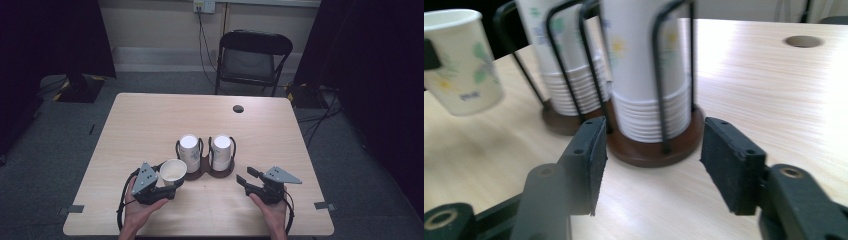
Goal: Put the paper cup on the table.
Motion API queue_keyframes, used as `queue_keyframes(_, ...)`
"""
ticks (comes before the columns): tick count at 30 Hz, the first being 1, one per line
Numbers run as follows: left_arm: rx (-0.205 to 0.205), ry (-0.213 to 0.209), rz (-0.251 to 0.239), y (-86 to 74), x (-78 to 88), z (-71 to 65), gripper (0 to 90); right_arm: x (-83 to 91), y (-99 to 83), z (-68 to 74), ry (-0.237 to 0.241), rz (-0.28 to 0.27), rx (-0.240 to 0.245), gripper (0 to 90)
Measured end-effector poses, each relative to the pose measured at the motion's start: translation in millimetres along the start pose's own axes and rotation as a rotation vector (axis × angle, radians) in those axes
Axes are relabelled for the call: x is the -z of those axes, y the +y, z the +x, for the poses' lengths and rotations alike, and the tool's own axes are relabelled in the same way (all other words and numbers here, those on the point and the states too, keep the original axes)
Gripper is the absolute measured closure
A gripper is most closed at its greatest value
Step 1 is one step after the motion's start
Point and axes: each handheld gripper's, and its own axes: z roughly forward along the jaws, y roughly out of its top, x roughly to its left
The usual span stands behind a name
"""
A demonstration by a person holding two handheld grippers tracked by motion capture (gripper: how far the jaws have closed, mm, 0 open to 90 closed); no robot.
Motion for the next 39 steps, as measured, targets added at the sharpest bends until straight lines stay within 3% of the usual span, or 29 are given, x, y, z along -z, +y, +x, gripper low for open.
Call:
queue_keyframes(4,0.012,0.056,-0.015,1.0,2.6,12.1,28.3,1.5,-6.9,-6.3,-0.025,-0.017,-0.011,40.6)
queue_keyframes(6,0.018,0.077,-0.022,2.0,4.6,18.2,28.3,3.7,-13.5,-11.7,-0.064,-0.034,-0.009,38.9)
queue_keyframes(8,0.039,0.099,-0.032,3.5,6.4,24.1,28.3,4.1,-15.1,-13.6,-0.063,-0.038,-0.015,38.0)
queue_keyframes(13,0.071,0.125,-0.057,9.9,2.0,33.4,28.5,2.2,-21.1,-15.9,-0.094,-0.03,0.021,35.6)
queue_keyframes(16,0.067,0.139,-0.052,12.5,-2.3,38.9,28.5,1.4,-25.1,-18.4,-0.114,-0.06,0.015,35.5)
queue_keyframes(18,0.074,0.154,-0.06,13.1,-6.2,45.4,28.5,0.6,-27.4,-19.1,-0.131,-0.052,0.008,35.5)
queue_keyframes(21,0.091,0.141,-0.049,13.2,-10.0,51.7,28.3,0.2,-30.0,-19.6,-0.138,-0.058,0.006,35.7)
queue_keyframes(26,0.091,0.166,-0.031,12.2,-20.3,63.0,28.2,1.6,-30.7,-19.2,-0.135,-0.078,0.017,35.5)
queue_keyframes(31,0.067,0.182,-0.01,12.3,-31.3,72.0,28.0,2.8,-31.3,-20.8,-0.132,-0.092,-0.002,35.3)
queue_keyframes(35,0.102,0.204,-0.037,10.0,-40.0,80.8,27.9,2.2,-30.9,-20.8,-0.13,-0.083,0.002,35.2)
queue_keyframes(37,0.118,0.221,-0.022,8.2,-43.9,88.6,28.1,2.4,-31.1,-21.1,-0.129,-0.087,-0.001,35.5)
queue_keyframes(39,0.147,0.205,-0.02,8.1,-46.6,96.2,28.1,2.5,-31.0,-21.8,-0.124,-0.087,-0.008,35.5)
